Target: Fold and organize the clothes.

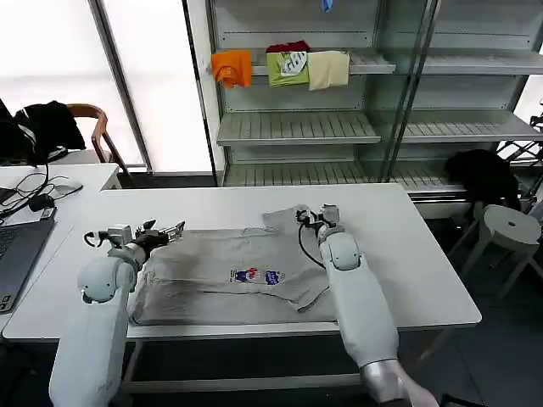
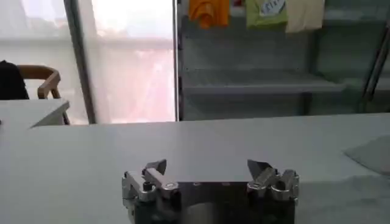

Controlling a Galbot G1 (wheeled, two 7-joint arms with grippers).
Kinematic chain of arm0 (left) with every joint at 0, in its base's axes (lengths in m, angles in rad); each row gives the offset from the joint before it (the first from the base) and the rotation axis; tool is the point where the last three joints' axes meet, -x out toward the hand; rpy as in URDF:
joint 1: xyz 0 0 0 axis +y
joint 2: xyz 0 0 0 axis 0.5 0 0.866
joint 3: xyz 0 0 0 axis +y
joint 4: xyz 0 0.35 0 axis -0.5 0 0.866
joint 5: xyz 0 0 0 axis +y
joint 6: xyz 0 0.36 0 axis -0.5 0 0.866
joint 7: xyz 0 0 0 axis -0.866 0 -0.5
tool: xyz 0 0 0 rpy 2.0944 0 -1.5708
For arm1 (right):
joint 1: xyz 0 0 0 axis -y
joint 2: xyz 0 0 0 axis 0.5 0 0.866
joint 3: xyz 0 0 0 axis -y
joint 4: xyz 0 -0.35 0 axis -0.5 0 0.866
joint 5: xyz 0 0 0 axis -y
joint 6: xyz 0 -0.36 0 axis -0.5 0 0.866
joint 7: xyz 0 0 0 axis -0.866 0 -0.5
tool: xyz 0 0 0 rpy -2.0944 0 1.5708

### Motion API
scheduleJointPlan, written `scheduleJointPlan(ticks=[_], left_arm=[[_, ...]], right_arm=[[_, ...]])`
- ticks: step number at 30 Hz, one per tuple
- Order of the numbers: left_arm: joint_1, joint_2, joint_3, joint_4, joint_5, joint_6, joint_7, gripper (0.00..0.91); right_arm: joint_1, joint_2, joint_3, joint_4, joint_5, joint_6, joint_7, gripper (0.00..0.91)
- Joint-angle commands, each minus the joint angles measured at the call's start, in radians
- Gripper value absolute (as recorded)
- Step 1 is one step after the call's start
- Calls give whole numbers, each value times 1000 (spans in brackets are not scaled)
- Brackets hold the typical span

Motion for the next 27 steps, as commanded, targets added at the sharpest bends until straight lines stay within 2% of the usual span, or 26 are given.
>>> scheduleJointPlan(ticks=[1, 12, 13, 14, 15, 16, 17, 18, 19, 20, 22, 24, 27], left_arm=[[-70, -4, 20, 134, 82, -1, 19, 907], [-81, 3, 10, 195, 120, -14, 18, 907], [-82, 3, 9, 202, 127, -16, 18, 907], [-84, 3, 7, 213, 130, -19, 18, 907], [-84, 3, 7, 218, 130, -20, 18, 786], [-84, 4, 6, 224, 133, -23, 18, 786], [-83, 4, 5, 229, 133, -25, 20, 494], [-83, 5, 5, 230, 133, -26, 21, 333], [-81, 6, 5, 232, 134, -28, 23, 292], [-80, 7, 6, 232, 133, -29, 26, 181], [-79, 6, 6, 233, 138, -28, 31, 50], [-77, 5, 7, 231, 143, -26, 36, 10], [-74, 4, 6, 226, 142, -25, 45, 10]], right_arm=[[69, 49, -2, -164, 35, 49, -5, 826], [59, 49, -9, -153, 40, 37, -11, 826], [56, 49, -10, -153, 36, 37, -14, 806], [51, 49, -12, -151, 32, 36, -18, 725], [48, 49, -13, -149, 30, 35, -20, 534], [43, 49, -14, -146, 26, 34, -23, 433], [39, 49, -14, -142, 23, 32, -29, 333], [34, 49, -16, -136, 22, 31, -34, 30], [29, 49, -17, -130, 19, 29, -41, 0], [23, 49, -17, -123, 17, 26, -46, 0], [18, 49, -16, -114, 18, 20, -49, 0], [12, 49, -16, -105, 17, 13, -60, 0], [5, 49, -15, -90, 18, 4, -64, 0]])
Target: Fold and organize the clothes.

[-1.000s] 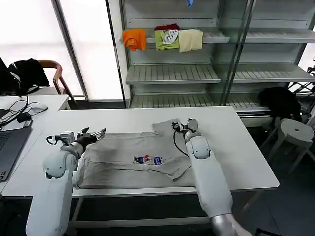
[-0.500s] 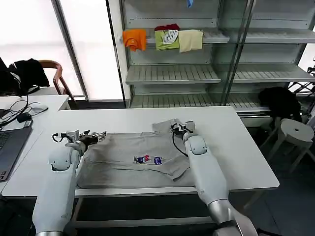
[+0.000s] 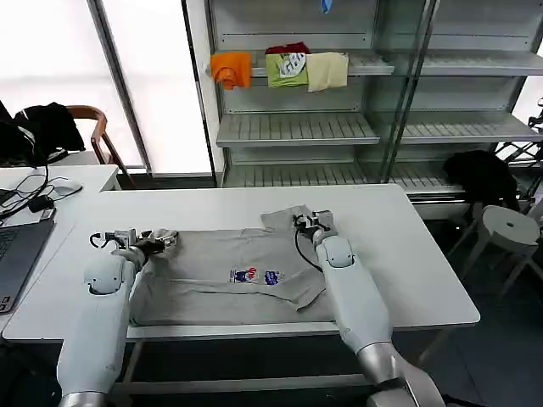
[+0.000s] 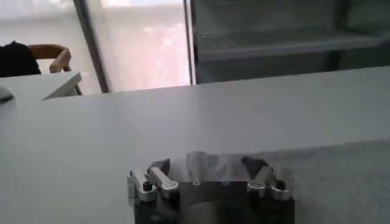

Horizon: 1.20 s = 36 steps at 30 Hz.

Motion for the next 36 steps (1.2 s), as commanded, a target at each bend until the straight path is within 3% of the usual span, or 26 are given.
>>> scheduleJointPlan(ticks=[1, 13, 23, 30, 36], left_arm=[[-2, 0, 2, 26, 20, 7, 16, 10], [32, 7, -3, -32, -40, -11, 31, 10], [102, 45, -16, -244, -207, -12, 29, 10], [170, 79, -40, -340, -278, 5, 36, 10], [261, 92, -61, -408, -305, 2, 59, 10]], right_arm=[[-15, 50, -2, 10, -1, -16, -18, 0], [-59, 50, 5, 110, 43, -21, -8, 0], [-190, 50, 5, 493, 81, -114, 1, 0], [-303, 13, -21, 684, 91, -174, 4, 0], [-391, -18, -42, 809, 66, -177, 6, 0]])
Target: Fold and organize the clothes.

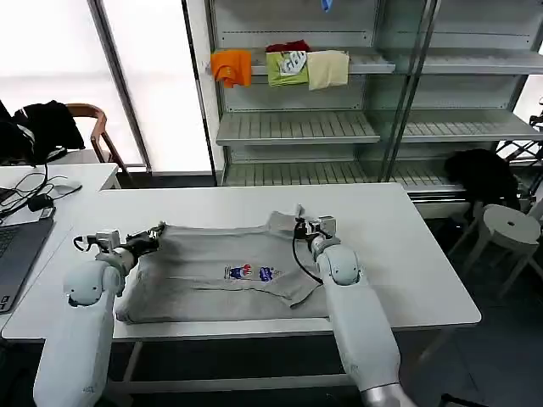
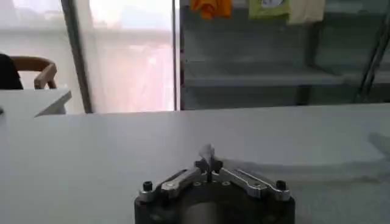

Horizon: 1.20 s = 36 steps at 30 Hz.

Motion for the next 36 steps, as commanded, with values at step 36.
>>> scheduleJointPlan(ticks=[36], left_arm=[[384, 112, -86, -273, -191, -43, 70, 10]], right_arm=[[-499, -76, 29, 533, -95, -36, -29, 0]])
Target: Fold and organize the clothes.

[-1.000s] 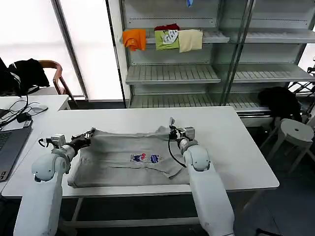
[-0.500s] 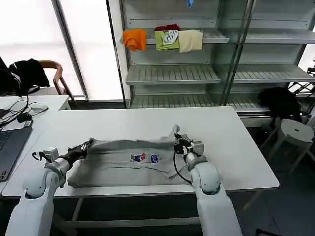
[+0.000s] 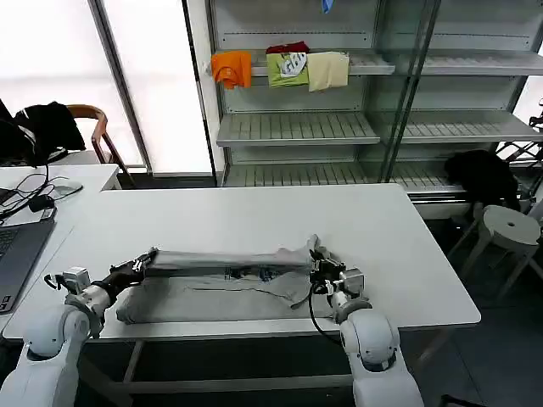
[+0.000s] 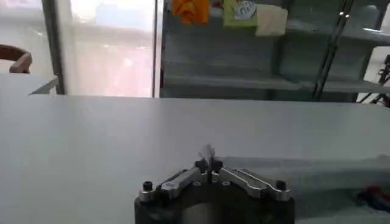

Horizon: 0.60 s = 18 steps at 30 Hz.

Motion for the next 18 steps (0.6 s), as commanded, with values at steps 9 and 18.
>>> scheduleJointPlan(ticks=[9, 18], left_arm=[[83, 2, 4, -59, 56, -17, 6, 544], [106, -4, -12, -94, 98, -29, -20, 907]], right_arm=[[-97, -1, 1, 65, -63, 0, -1, 907], [-111, 1, -10, 58, -272, 21, 66, 907]])
